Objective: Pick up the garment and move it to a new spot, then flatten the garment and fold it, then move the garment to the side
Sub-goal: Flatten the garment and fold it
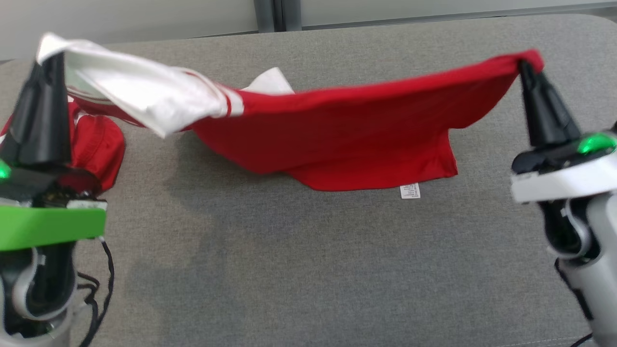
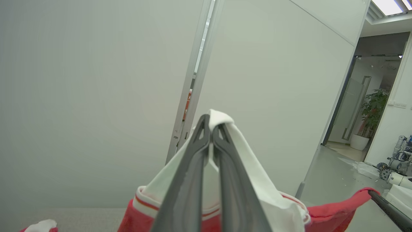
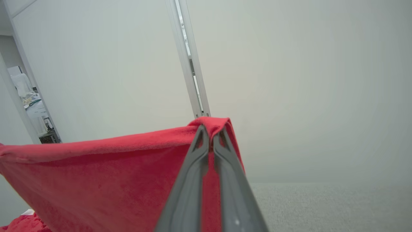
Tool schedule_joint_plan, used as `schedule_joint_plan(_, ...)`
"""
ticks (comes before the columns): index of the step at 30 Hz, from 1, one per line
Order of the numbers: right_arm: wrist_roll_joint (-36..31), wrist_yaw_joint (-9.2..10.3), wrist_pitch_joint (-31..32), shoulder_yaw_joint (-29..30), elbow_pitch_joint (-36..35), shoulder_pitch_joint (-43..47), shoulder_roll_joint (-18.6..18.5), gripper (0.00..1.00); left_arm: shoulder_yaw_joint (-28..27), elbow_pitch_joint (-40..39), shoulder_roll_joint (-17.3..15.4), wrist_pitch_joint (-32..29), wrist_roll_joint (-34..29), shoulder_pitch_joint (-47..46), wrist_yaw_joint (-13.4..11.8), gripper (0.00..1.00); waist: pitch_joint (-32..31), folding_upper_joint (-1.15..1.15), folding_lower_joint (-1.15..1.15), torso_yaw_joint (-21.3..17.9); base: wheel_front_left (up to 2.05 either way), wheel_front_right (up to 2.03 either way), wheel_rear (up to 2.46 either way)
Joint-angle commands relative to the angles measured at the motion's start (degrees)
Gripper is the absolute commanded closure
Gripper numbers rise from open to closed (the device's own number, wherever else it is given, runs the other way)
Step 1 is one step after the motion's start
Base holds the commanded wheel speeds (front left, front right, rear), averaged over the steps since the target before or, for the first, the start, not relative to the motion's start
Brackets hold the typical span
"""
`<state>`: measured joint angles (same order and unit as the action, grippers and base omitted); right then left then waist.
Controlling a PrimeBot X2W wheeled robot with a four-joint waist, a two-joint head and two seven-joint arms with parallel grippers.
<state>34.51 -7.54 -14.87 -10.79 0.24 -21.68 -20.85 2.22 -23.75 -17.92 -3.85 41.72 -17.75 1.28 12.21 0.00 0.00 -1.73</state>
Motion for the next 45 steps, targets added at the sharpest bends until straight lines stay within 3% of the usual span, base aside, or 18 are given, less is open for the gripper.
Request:
schedule_joint_plan(1,1.71,0.10,0.89,1.11,-0.75,-2.70,-1.39,1.00,-0.52,-1.17,-1.13,-1.78,0.29,-3.02,-0.84,1.00,0.03,0.00,0.00,-0.41,0.00,0.00,0.00)
schedule_joint_plan(8,2.08,0.10,7.87,3.58,-0.51,-16.24,-7.21,1.00,-0.25,-1.53,-4.51,-11.19,2.33,-18.98,-3.52,1.00,2.55,0.00,0.00,-0.38,0.00,0.00,0.00)
schedule_joint_plan(16,0.52,0.10,14.25,-0.52,7.76,-35.11,-8.60,1.00,4.73,13.36,-8.18,-17.03,-0.87,-40.33,0.24,1.00,11.01,0.00,0.00,0.55,0.00,0.00,0.00)
schedule_joint_plan(23,-5.48,0.10,9.78,-6.15,19.58,-52.93,-8.10,1.00,10.97,30.70,-6.20,-10.74,-9.00,-61.12,3.96,1.00,19.51,0.00,0.00,1.24,0.00,0.00,0.00)
schedule_joint_plan(32,-12.07,0.10,0.68,-11.47,31.92,-71.06,-8.57,1.00,18.90,46.98,-2.38,7.80,-19.60,-83.41,5.77,1.00,28.54,0.00,0.00,2.31,0.00,0.00,0.00)
schedule_joint_plan(37,-13.04,0.10,-0.29,-13.30,34.15,-72.37,-9.50,1.00,19.81,51.76,0.31,15.04,-18.05,-83.00,6.03,1.00,31.47,0.00,0.00,4.21,0.00,0.00,0.00)
schedule_joint_plan(45,-10.00,0.10,-0.37,-12.09,32.43,-62.27,-10.41,1.00,21.11,51.80,-0.15,18.75,-11.63,-67.57,6.20,1.00,29.89,0.00,0.00,6.23,0.00,0.00,0.00)
